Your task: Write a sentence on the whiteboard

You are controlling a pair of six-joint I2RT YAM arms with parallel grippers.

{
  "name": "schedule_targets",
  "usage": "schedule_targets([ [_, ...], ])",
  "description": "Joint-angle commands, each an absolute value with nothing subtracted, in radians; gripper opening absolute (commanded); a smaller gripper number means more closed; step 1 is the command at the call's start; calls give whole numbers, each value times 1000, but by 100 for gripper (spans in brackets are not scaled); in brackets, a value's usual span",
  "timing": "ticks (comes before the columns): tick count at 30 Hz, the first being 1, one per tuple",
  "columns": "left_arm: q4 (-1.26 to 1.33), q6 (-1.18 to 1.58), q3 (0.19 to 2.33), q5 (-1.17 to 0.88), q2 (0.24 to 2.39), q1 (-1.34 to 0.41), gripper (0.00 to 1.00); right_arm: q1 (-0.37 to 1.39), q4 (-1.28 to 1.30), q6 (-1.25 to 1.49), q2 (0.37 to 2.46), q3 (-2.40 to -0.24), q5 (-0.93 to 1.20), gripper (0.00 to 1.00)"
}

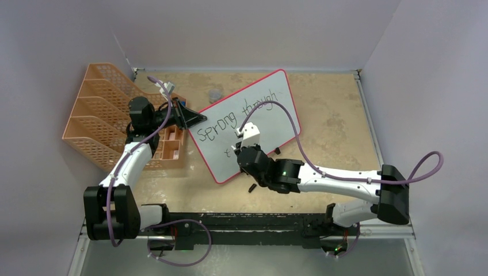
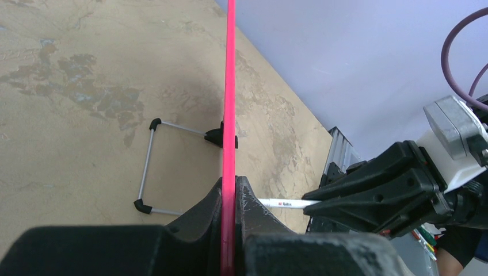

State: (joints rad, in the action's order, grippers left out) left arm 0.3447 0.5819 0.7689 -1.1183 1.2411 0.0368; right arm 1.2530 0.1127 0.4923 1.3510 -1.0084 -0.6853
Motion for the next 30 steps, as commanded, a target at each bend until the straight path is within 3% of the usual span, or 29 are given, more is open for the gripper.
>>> schedule_targets([
  [1, 324, 540, 781, -1157, 1226, 12, 0, 1226, 49, 457, 1328, -1018, -705, 0],
  [30, 324, 540, 782, -1157, 1228, 11, 0, 1209, 55, 435, 1403, -1055, -646, 0],
])
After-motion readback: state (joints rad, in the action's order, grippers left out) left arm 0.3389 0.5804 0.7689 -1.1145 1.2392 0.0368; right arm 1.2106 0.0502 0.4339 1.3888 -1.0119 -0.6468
